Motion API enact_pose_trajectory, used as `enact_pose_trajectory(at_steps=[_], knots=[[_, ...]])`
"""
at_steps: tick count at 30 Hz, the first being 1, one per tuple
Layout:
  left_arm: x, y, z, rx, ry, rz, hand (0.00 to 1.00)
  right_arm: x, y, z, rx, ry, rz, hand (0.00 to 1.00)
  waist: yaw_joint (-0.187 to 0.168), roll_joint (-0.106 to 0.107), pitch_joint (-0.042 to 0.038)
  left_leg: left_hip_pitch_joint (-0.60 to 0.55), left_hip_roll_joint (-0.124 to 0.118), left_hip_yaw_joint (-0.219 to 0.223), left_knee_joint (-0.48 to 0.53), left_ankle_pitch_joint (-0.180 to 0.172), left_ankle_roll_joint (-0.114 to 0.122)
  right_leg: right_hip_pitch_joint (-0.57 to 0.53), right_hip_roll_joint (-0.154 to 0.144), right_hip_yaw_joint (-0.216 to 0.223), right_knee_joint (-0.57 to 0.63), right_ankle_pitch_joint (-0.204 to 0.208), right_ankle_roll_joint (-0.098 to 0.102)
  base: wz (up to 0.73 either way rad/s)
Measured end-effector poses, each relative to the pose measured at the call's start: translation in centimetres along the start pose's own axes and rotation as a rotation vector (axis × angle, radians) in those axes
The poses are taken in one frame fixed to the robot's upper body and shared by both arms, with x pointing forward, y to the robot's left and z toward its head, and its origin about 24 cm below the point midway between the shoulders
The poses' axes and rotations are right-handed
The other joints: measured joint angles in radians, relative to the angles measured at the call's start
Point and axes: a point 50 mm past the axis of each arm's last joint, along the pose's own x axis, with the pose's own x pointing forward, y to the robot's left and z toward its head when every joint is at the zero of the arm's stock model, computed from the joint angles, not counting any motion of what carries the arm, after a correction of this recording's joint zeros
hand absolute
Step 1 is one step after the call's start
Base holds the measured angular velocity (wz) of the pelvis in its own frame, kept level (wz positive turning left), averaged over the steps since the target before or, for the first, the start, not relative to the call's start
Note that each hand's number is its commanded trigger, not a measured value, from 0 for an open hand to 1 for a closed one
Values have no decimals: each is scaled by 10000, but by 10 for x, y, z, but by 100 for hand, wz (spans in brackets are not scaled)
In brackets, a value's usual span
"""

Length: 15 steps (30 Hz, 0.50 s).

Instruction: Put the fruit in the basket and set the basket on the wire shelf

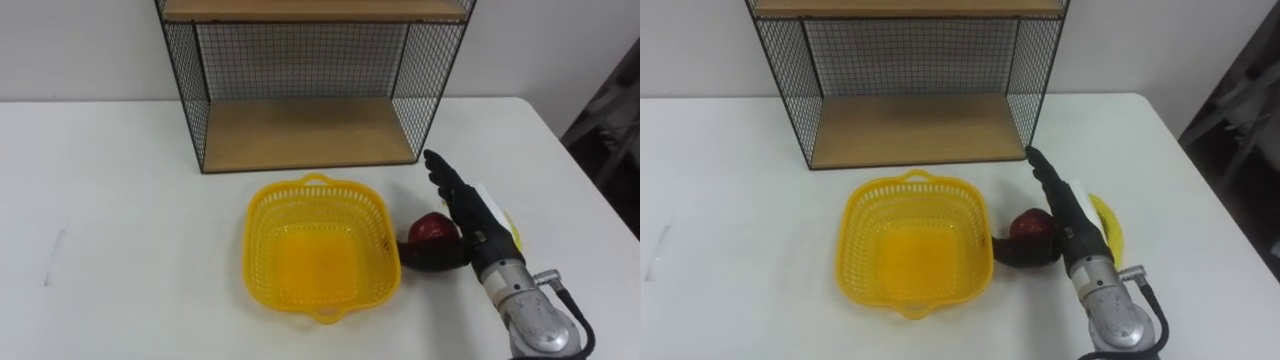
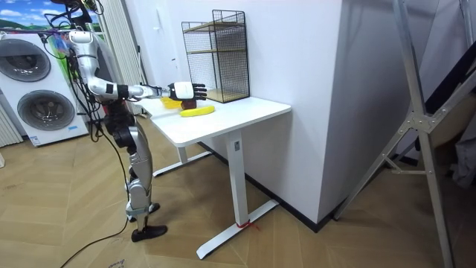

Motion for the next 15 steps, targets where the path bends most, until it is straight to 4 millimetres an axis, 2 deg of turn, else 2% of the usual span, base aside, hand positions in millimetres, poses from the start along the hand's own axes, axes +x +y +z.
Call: enact_pose_trajectory(at_steps=[8, 15], knots=[[0, -2, 2, 260, -88, -106, 0, -2, 3, -4, 9, 145, 93, 0, -1, -33, 9, 34, 1, 4, 1, 0, 0, 38, 2, 27, 1, 0, 0, 0], [-1, -3, -2, 261, 16, -127, 0, -12, 7, -26, 130, 1099, 286, 0, 8, -136, 29, 13, -1, -2, 1, -1, 0, 21, -4, -2, 15, -1, 1, 0]])
